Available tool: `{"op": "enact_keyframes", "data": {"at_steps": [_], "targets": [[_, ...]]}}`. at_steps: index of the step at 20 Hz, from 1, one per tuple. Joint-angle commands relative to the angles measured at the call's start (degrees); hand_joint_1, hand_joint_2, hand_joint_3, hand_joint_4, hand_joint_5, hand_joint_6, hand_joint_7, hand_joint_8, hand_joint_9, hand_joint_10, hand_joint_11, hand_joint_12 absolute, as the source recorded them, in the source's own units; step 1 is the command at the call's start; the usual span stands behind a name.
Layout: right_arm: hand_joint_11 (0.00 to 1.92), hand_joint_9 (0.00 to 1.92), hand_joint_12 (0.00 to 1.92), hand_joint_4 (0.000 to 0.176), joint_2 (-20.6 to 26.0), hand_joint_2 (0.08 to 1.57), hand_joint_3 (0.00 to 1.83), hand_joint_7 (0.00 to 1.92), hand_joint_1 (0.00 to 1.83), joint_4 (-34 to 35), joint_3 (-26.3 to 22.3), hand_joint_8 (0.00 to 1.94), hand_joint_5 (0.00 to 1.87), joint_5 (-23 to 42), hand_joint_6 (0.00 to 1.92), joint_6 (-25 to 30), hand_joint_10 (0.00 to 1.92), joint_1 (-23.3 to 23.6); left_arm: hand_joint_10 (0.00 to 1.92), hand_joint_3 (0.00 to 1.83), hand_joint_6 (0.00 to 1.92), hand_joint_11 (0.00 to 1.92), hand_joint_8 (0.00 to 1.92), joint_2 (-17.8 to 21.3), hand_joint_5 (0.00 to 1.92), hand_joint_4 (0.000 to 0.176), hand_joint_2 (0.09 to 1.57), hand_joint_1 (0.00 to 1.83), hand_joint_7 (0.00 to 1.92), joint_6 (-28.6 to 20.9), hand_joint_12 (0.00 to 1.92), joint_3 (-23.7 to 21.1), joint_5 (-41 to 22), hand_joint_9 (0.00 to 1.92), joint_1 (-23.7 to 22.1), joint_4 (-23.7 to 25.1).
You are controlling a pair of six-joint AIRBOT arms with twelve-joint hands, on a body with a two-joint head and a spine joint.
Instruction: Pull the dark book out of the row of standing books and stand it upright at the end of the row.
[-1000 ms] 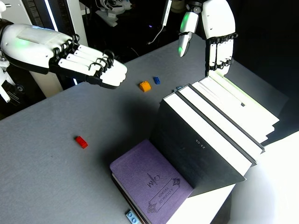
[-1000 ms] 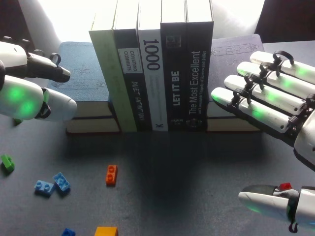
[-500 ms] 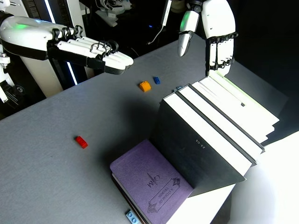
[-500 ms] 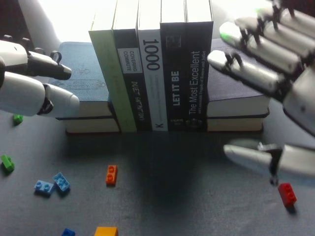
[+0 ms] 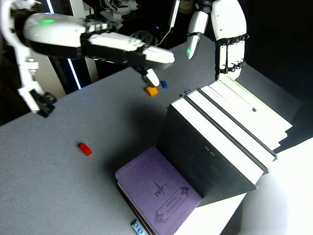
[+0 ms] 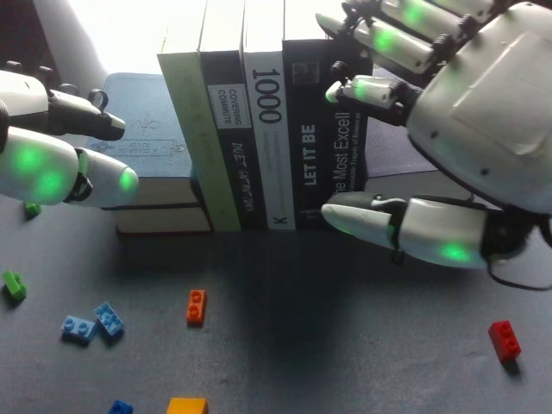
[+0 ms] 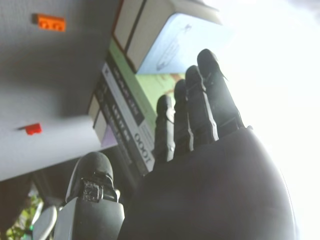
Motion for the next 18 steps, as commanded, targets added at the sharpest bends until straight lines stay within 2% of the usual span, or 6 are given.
{"op": "enact_keyframes", "data": {"at_steps": [1, 5, 10, 12, 15, 18], "targets": [[0.0, 0.0, 0.0, 0.0, -0.12, 1.15, 0.0, 0.08, 0.0, -2.21, 0.33, 0.02, 0.64, 6.14, 0.29, -0.65, 0.0, 1.18, 0.0, 0.0, 0.0, 0.26, 0.0, 0.47, 0.17, 0.067, 1.23, 0.0, 0.19, 0.14, 0.12, 0.02, -4.26, 0.23, -0.87, 1.73], [0.0, 0.0, 0.0, 0.0, -3.49, 1.14, 0.0, 0.1, 0.0, -2.22, 2.34, 0.02, 0.66, 5.41, 0.31, -1.92, 0.0, 3.22, 0.0, 0.0, 0.0, 0.26, 0.0, 0.47, 0.18, 0.076, 1.22, 0.02, 0.21, 0.2, 0.12, 0.11, -4.26, 0.24, -0.72, 1.74], [0.0, 0.0, 0.0, 0.0, -6.29, 1.14, 0.0, 0.12, 0.0, -4.26, 4.45, 0.02, 0.67, 5.5, 0.31, -2.9, 0.0, 4.87, 0.0, 0.0, 0.01, 0.26, 0.0, 0.47, 0.2, 0.068, 1.22, 0.01, 0.22, 0.65, 0.12, 0.3, -4.26, 0.24, -0.76, 1.76], [0.0, 0.0, 0.0, 0.0, -7.57, 1.14, 0.0, 0.12, 0.0, -5.41, 5.71, 0.02, 0.66, 5.88, 0.31, -3.16, 0.0, 5.63, 0.0, 0.0, 0.0, 0.26, 0.0, 0.47, 0.19, 0.071, 1.23, 0.0, 0.22, 0.75, 0.12, 0.39, -4.26, 0.25, -0.78, 1.76], [0.0, 0.0, 0.0, 0.0, -8.99, 1.14, 0.0, 0.13, 0.0, -5.7, 7.16, 0.02, 0.66, 6.65, 0.31, -3.79, 0.0, 6.72, 0.01, 0.0, 0.01, 0.28, 0.01, 0.45, 0.2, 0.062, 1.22, 0.02, 0.23, 0.85, 0.12, 0.28, -4.26, 0.26, -0.97, 1.76], [0.0, 0.0, 0.0, 0.0, -10.55, 1.14, 0.0, 0.12, 0.0, -5.69, 7.92, 0.01, 0.63, 9.26, 0.3, -6.44, 0.0, 7.13, 0.0, 0.0, 0.01, 0.28, 0.0, 0.45, 0.21, 0.065, 1.23, 0.02, 0.23, 0.89, 0.12, 0.32, -4.26, 0.26, -0.93, 1.76]]}}
